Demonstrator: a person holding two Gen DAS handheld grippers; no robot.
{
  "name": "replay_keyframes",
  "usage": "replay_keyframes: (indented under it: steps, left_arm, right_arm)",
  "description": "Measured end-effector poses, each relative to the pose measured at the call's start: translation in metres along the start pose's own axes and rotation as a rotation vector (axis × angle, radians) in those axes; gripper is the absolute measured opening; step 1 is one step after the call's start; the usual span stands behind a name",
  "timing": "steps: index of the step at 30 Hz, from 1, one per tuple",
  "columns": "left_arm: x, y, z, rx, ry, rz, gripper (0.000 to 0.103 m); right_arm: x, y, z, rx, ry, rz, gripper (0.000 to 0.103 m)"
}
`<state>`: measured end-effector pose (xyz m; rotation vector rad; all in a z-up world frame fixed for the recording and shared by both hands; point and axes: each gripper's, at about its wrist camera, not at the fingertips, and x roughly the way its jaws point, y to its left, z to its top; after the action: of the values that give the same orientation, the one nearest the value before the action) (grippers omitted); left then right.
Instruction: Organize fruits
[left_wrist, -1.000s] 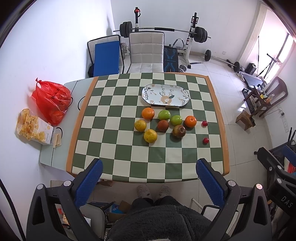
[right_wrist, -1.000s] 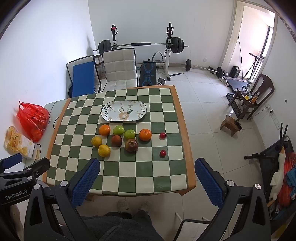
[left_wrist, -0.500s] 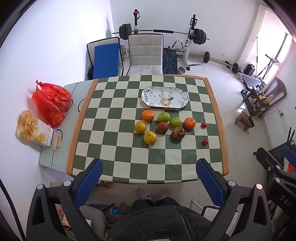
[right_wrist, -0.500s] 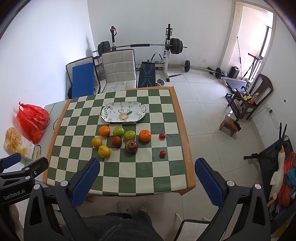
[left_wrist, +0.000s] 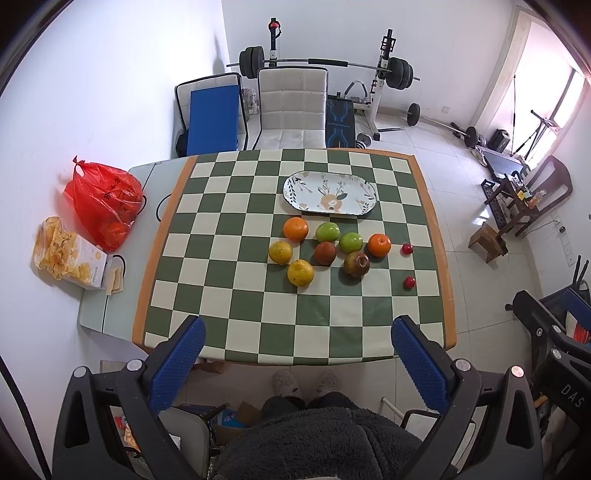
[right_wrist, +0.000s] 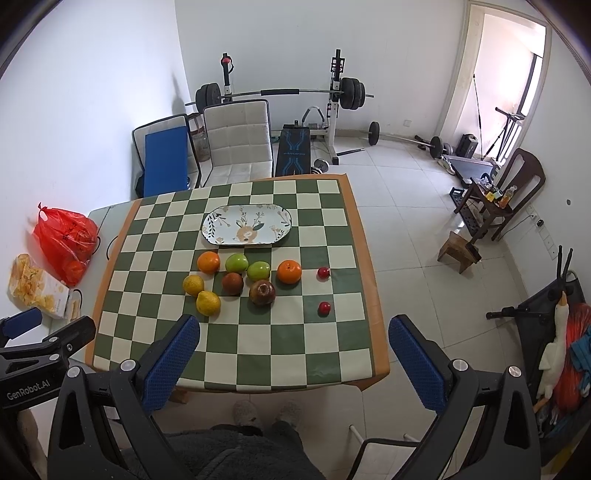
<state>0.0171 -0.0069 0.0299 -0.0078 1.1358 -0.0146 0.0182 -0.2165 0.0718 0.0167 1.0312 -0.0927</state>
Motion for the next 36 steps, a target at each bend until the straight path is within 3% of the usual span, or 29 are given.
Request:
replay_keyframes:
  steps: [13,31,36]
  left_arm:
    - [-0.007,-0.001,0.002,-0.006,-0.013,-0.005,0.103]
    - [0.0,-0.001,-0.003,-0.023,-0.017,-0.003,0.103]
    - [0.023,0.004,0.014,-0.044,-0.081,0.083,0.103]
  right_arm:
    - [0.0,0.002,-0.004,-0.004,-0.007,-0.005,0.103]
    - [-0.018,0.004,0.041,0.001,0.0,0.013,0.103]
    - [0.002,-0.002,0.058,0.013,-0.045,0.039,0.103]
